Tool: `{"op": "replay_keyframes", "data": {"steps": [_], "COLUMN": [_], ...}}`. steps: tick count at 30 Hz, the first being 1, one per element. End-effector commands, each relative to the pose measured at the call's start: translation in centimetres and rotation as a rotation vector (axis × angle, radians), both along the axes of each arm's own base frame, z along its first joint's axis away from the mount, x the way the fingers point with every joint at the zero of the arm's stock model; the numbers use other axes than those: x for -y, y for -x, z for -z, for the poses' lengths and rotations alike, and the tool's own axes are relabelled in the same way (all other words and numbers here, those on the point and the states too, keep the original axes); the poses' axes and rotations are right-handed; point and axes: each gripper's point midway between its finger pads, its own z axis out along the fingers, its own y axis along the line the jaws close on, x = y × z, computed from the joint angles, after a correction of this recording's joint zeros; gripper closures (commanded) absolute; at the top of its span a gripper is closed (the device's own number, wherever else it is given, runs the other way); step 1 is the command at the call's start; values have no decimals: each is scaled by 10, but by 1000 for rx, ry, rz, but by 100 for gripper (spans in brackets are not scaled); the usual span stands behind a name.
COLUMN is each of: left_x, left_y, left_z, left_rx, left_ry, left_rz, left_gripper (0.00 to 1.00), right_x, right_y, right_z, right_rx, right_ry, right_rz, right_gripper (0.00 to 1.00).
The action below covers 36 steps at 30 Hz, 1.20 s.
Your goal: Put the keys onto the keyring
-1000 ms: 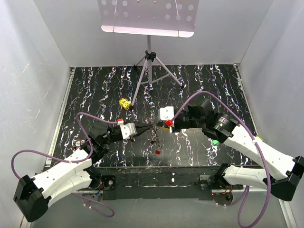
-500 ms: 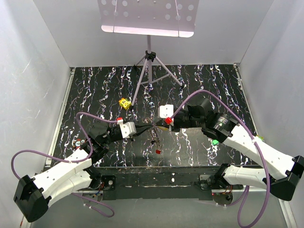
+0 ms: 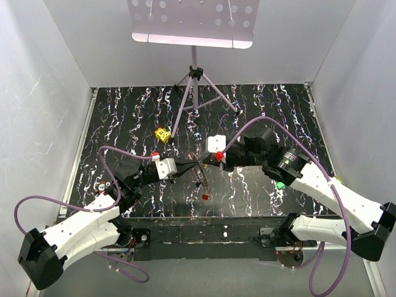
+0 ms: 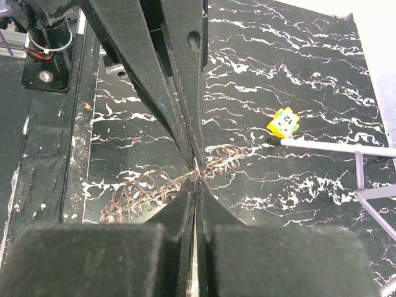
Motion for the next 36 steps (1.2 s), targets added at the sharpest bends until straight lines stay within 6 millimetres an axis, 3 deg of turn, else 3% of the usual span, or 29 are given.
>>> {"op": "replay_keyframes", "data": {"steps": [1,19,36], "left_x": [-2,-2,0], "left_y": [8,10,8], "left_z": [-32,-32,-28], "left_rx": [89,92,79], "left_ry": [83,84,72], "left_rz": [24,38,36], "left_gripper": [100,100,100], "right_x": [-8,-6,-6], "right_y": [-3,-9,-2], "right_z": [-12,-16,-30], "right_rx": [8,-42,-46], "right_ry": [-44,-67,-116], "right_rz": [0,33,-8], "right_gripper": [99,99,99]}}
